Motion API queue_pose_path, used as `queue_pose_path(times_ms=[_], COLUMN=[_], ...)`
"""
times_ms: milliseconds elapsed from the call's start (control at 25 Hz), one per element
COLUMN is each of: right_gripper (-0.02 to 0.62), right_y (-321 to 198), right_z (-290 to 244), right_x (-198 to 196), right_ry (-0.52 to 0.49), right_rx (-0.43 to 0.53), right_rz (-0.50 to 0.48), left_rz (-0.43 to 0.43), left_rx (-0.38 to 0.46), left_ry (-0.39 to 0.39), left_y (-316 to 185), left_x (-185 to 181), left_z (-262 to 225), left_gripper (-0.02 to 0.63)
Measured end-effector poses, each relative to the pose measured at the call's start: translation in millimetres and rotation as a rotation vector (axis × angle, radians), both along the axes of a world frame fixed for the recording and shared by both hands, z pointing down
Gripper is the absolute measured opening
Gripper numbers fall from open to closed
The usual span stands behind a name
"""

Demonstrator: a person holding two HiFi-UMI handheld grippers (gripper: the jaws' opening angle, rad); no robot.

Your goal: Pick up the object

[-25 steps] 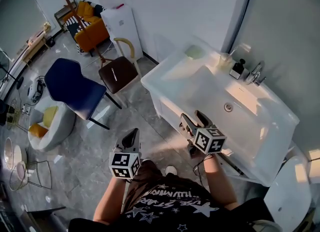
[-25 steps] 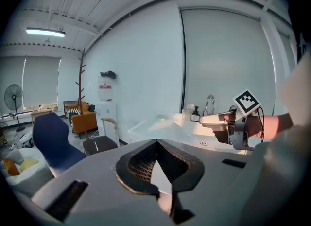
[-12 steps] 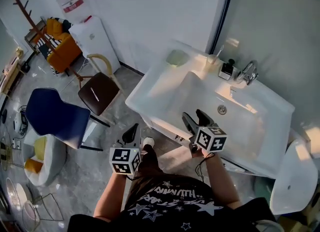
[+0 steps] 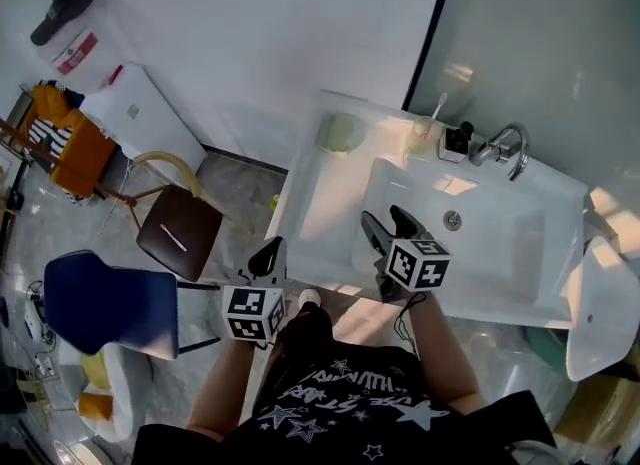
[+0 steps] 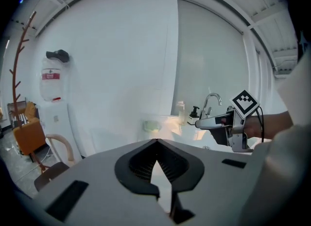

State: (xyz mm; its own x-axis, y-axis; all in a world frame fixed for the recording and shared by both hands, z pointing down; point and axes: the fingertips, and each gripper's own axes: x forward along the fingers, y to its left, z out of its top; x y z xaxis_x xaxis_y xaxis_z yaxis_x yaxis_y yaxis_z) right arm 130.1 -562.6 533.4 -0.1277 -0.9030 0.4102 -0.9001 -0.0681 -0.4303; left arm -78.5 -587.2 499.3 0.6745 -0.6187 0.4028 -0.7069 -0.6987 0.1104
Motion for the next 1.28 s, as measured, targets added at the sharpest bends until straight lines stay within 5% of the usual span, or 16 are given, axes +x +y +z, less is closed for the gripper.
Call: queue_pose_path(times_ms=[400,880,1280], right_gripper=[0.293,0.288,0.174], right_y=[-71,-169,-225], right_z=[24,53,88], right_x=[13,35,52], right_ry=[-0.004,0.057,0.089], right_rx=[-0.073,-0.159,-0.245], right_rz=[0.154,0.259,0.304], left_rz=[0.14,0.211,0.211], left_rx=[-0.023,-0.067,-0.098], left_ry=[-0.004,-0.015,-0.023], left_y=[-86,-168,-205], left_x=[24,46,49], left_z=[18,41,55], left_gripper=[0.015,0.015,0.015])
